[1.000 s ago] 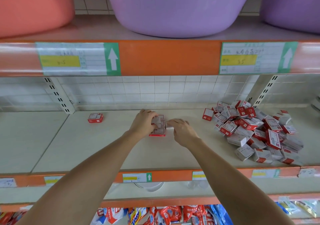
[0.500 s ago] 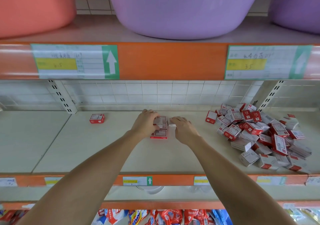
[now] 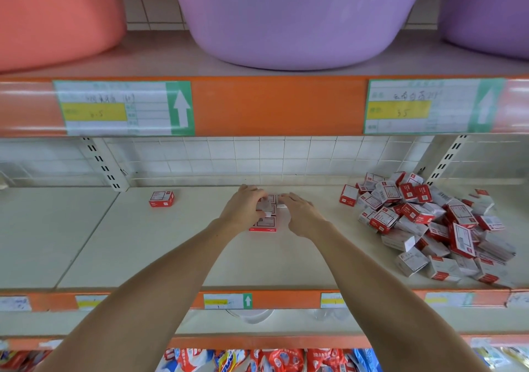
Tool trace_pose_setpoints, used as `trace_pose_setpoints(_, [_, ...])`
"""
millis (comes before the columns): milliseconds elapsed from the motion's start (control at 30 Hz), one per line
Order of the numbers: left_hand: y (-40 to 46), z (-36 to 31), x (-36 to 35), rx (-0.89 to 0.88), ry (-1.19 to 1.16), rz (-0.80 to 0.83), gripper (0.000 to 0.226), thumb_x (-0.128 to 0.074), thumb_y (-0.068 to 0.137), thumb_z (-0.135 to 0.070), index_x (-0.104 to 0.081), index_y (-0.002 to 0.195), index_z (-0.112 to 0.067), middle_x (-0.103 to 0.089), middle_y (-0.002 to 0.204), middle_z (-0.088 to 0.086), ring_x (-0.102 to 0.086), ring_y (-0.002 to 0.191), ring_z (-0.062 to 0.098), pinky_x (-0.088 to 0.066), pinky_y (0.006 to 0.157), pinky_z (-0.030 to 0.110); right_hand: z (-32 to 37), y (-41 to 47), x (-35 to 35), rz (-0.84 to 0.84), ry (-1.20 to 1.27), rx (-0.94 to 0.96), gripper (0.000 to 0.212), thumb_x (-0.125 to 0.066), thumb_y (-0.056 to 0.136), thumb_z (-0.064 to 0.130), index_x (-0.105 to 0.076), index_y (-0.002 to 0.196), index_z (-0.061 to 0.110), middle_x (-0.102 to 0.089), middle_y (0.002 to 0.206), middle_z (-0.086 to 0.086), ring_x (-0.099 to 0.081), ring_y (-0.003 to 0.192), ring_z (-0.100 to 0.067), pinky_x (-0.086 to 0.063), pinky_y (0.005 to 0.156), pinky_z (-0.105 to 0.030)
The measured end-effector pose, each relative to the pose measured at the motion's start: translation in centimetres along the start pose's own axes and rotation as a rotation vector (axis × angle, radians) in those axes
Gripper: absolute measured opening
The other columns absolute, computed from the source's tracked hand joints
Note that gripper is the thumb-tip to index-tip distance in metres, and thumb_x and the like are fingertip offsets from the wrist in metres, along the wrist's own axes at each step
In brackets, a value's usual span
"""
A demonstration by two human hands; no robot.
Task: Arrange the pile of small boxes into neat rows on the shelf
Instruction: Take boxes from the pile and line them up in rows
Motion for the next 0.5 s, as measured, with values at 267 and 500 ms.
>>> trace_pose_setpoints(267, [-0.5,0.0,0.2,-0.004,0.001,0.017,0.038,-0.076,0.082,-0.021,-0.062,0.117,-0.018,-0.060,0.116,-0.003,-0.043,0.117,0.019,-0.045,0.094,0.036,0.9,0.1,0.8,0.037,-0.024,-0.040,0.071,-0.050,0.078,-0.006,-0.039,0.144,0.020,-0.038,0.147,0.002,-0.032,0.140,-0.018,-0.022,0.115,-0.033])
trace_pose_setpoints(500, [-0.6,0.2,0.7,-0.011,-0.007,0.004,0.042,-0.078,0.081,-0.024,-0.062,0.119,-0.017,-0.059,0.118,-0.004,-0.042,0.115,0.018,-0.043,0.091,0.032,1.1,-0.2,1.4,0.072,-0.018,-0.054,0.073,-0.047,0.080,-0.008,-0.036,0.146,0.021,-0.040,0.146,0.000,-0.037,0.137,-0.023,-0.029,0.111,-0.033])
Point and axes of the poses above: each hand's wrist, its own y-axis towards the middle knuckle, its own x-axis out of the back of the hand, z = x × y, the point moved 2 cm from there along y, towards the middle knuckle
